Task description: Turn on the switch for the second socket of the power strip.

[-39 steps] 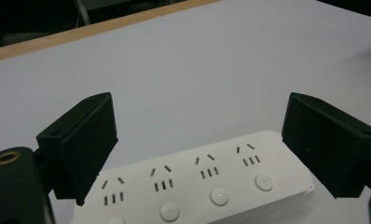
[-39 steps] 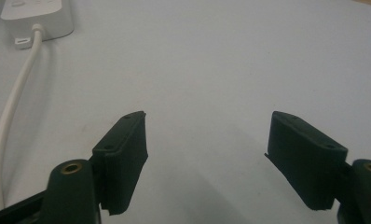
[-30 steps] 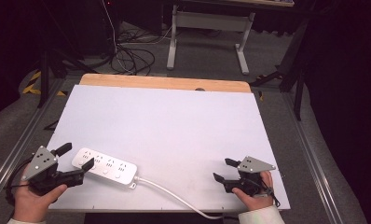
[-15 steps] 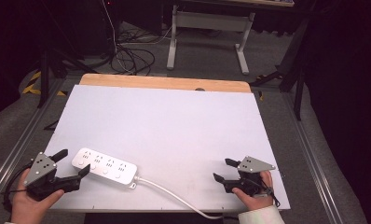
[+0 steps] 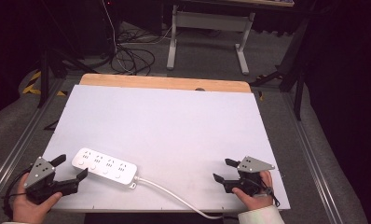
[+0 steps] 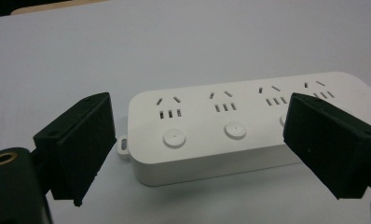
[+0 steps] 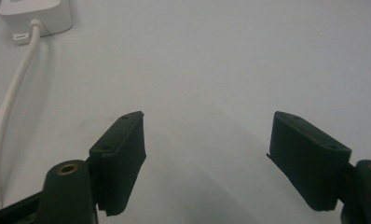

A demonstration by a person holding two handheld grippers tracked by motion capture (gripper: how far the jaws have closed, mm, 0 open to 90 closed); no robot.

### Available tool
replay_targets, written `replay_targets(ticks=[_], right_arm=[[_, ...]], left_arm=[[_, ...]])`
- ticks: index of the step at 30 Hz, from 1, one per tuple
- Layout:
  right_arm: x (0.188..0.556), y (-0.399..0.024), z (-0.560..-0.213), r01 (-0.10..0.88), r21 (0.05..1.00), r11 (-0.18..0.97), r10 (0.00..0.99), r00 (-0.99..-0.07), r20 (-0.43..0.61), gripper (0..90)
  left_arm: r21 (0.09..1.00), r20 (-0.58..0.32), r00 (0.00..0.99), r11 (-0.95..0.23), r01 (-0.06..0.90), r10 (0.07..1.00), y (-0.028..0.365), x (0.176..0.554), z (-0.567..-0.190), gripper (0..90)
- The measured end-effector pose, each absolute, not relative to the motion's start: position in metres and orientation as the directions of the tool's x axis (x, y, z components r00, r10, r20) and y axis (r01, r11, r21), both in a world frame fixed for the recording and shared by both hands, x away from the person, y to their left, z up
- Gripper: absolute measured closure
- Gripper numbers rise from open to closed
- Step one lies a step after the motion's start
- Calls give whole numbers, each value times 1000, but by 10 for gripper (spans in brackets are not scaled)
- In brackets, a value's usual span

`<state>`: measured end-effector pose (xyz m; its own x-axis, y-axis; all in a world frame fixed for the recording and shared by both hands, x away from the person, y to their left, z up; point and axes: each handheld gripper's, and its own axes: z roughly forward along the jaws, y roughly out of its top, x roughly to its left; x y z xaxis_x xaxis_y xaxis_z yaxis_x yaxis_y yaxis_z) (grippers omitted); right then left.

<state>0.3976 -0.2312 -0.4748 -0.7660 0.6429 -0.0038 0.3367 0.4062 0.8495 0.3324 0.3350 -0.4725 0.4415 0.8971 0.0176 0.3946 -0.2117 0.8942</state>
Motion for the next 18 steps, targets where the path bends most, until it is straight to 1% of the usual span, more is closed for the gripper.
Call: replay_targets(ticks=[5, 8, 11, 18], right_arm=[[397, -231, -474, 333, 850, 409, 641, -768, -7, 276], [398, -231, -474, 333, 850, 408, 640, -768, -6, 276], [398, -231, -475, 332, 849, 411, 639, -769, -8, 276], [398, -231, -475, 333, 848, 413, 638, -770, -8, 276]], left_arm=[[897, 26, 452, -220, 382, 892, 332, 331, -468, 100], [887, 30, 451, -231, 399, 892, 331, 331, -465, 100], [884, 14, 454, -224, 411, 891, 332, 331, -462, 100], [882, -57, 471, -176, 436, 880, 334, 331, -461, 100]])
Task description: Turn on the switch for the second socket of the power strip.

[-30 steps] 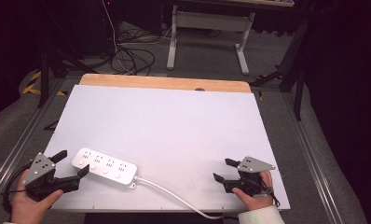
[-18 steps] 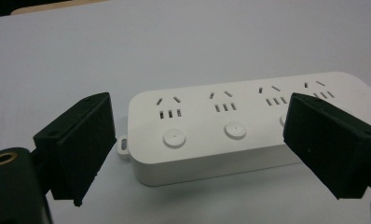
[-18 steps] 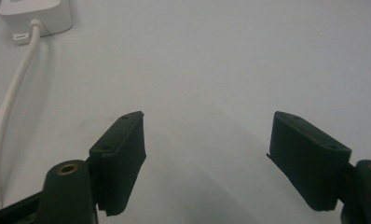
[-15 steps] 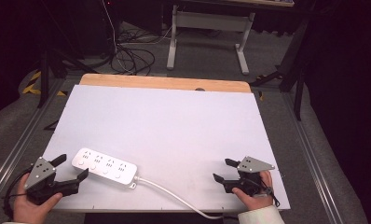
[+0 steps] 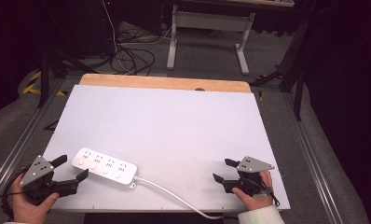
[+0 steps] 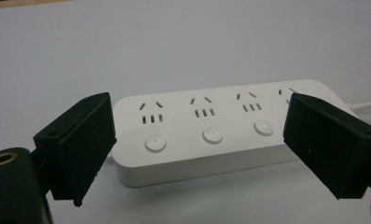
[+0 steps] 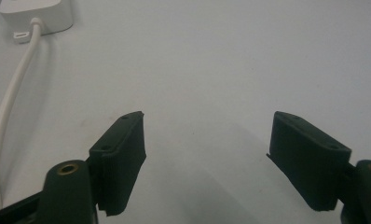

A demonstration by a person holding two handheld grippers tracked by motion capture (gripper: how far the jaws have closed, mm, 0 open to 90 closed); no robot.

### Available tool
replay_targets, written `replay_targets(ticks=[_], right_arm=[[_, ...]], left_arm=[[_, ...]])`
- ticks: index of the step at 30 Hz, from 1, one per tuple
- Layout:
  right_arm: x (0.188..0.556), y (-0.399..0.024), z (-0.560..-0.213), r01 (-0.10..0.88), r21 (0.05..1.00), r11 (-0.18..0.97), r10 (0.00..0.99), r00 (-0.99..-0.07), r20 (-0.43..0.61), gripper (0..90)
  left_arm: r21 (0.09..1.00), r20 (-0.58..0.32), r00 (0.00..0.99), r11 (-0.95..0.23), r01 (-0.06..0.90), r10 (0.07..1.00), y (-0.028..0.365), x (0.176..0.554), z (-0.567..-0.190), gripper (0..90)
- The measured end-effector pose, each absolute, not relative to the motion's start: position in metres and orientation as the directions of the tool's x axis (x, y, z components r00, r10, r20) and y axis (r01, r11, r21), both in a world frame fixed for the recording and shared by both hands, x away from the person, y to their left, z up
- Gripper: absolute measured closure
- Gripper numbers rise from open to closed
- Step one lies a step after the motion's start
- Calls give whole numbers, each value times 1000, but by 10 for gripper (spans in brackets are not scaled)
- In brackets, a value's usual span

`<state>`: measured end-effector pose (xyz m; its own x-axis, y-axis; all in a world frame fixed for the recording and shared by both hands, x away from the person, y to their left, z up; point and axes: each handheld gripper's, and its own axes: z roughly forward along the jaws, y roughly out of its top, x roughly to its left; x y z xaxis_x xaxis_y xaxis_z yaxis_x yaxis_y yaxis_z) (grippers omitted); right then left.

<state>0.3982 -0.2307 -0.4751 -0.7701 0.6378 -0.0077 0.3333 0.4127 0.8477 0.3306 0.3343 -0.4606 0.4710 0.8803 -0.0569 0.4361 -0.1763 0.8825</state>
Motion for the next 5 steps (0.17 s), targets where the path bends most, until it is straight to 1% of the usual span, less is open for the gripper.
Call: replay_targets(ticks=[5], right_arm=[[398, -231, -475, 332, 848, 412, 638, -770, -8, 276]], left_arm=[[888, -30, 471, -193, 417, 882, 334, 330, -461, 100]])
